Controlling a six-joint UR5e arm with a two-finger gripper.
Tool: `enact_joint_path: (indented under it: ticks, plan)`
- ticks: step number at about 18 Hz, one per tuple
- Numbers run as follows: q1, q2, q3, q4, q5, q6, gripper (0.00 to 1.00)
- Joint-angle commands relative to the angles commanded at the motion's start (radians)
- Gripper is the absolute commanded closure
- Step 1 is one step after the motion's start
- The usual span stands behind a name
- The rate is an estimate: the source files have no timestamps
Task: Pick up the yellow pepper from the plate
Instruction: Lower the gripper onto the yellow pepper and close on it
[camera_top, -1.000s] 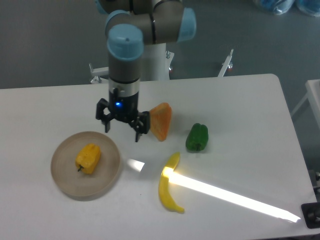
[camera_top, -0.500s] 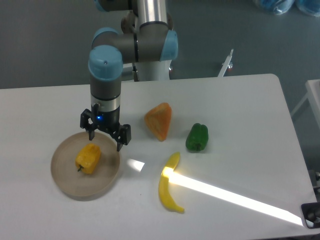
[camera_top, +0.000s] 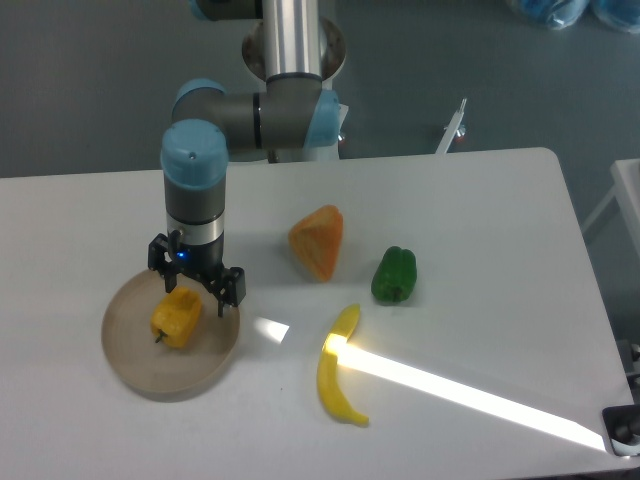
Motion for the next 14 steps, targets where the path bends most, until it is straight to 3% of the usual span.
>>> enact_joint_path:
  ticks: [14]
  plan:
    - [-0.045, -0.035, -0.005, 0.0, 0.043, 0.0, 0.0]
